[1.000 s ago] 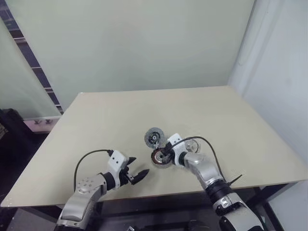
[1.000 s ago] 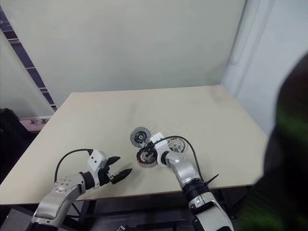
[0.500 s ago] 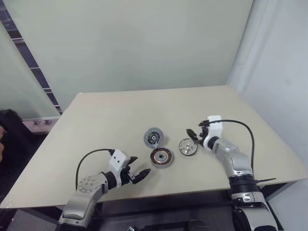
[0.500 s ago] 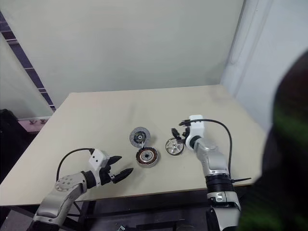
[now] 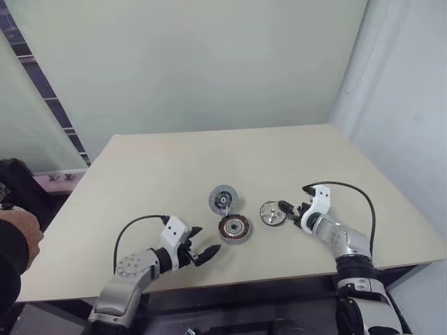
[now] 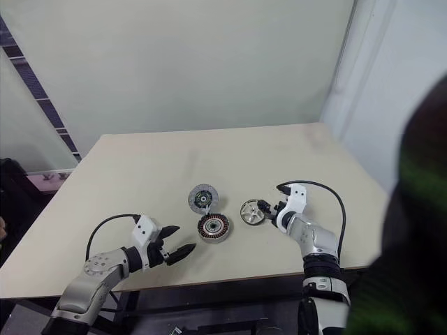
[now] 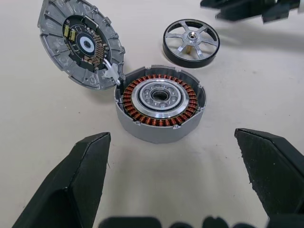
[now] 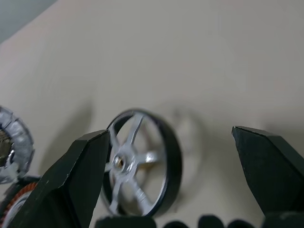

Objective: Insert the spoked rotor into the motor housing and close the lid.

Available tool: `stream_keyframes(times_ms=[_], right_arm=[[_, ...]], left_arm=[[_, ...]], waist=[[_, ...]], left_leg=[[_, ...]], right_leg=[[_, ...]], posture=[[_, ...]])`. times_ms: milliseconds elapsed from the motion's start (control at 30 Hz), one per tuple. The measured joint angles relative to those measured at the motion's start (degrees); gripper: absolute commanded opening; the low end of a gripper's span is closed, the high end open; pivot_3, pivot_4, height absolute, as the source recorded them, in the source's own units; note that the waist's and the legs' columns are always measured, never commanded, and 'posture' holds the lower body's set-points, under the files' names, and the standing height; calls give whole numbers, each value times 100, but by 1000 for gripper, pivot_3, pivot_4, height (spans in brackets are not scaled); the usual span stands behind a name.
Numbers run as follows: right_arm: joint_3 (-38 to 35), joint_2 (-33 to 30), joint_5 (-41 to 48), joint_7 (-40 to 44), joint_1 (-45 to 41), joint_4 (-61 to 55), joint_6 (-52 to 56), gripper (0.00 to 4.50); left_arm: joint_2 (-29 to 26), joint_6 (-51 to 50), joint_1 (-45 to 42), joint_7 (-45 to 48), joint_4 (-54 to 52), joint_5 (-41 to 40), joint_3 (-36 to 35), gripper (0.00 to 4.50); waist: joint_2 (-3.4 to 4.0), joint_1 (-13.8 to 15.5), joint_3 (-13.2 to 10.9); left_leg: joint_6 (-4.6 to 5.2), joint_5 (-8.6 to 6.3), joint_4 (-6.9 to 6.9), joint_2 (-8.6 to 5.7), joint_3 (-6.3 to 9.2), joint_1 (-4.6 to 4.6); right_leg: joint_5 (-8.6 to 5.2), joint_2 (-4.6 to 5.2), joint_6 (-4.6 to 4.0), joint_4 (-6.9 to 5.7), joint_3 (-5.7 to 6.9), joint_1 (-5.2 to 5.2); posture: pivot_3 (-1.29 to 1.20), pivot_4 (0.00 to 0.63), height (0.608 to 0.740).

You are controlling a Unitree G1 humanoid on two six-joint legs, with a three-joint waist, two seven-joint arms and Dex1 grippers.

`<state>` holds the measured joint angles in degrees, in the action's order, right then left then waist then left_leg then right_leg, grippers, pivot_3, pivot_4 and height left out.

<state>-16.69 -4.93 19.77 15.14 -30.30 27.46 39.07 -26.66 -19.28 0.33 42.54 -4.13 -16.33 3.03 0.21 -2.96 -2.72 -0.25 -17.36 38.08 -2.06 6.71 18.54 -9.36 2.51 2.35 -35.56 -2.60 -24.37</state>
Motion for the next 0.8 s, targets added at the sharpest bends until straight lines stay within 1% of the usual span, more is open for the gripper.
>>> stream_keyframes(times_ms=[167, 433, 467, 533, 567, 667, 800], right_arm=[[-257, 89, 288, -11, -47, 225, 116, 4483], [-424, 141, 545, -17, -48, 376, 317, 4483], [-435, 143, 567, -19, -48, 377, 328, 4110], [-456, 160, 603, -31, -48, 377, 335, 3575], [-473, 167, 611, -39, -48, 377, 337, 3118], [-490, 177, 616, -55, -48, 377, 345, 2223], [-512, 182, 628, -77, -47, 377, 385, 746]], left_arm=[[-9, 0, 1, -1, 0, 0, -1, 4500], [-27, 0, 0, -2, 0, 0, 0, 4500], [-30, 0, 0, -2, 0, 0, 0, 4500], [-31, 0, 0, -2, 0, 0, 0, 4500], [-31, 0, -2, -2, 0, 0, 0, 4500], [-31, 0, -6, -2, 0, 0, 0, 4500], [-31, 0, -9, -2, 0, 0, 0, 4500]], waist=[[0, 0, 0], [1, -1, -1], [1, -1, -1], [1, -3, -1], [1, -3, -1], [2, -3, -1], [2, -5, -1]], left_leg=[[0, 0, 0, 0, 1, 0], [0, 0, 0, 0, 0, 0], [0, 0, 0, 0, 0, 0], [0, 0, 0, 0, 0, 0], [0, 0, -1, 0, 1, 0], [0, 0, 0, 0, 0, 0], [0, 0, -1, 0, 0, 0]], right_leg=[[0, 0, 0, 0, 1, 0], [0, 0, 0, 1, 1, 0], [0, 0, 0, 1, 0, 0], [-1, 0, 0, 1, 0, 0], [-1, 0, 0, 1, 0, 0], [-1, 0, 0, 1, 1, 0], [0, 0, 0, 1, 1, 0]], posture=[[0, 0, 740], [0, 0, 740], [0, 0, 740], [0, 0, 740], [0, 0, 740], [0, 0, 740], [0, 0, 740]])
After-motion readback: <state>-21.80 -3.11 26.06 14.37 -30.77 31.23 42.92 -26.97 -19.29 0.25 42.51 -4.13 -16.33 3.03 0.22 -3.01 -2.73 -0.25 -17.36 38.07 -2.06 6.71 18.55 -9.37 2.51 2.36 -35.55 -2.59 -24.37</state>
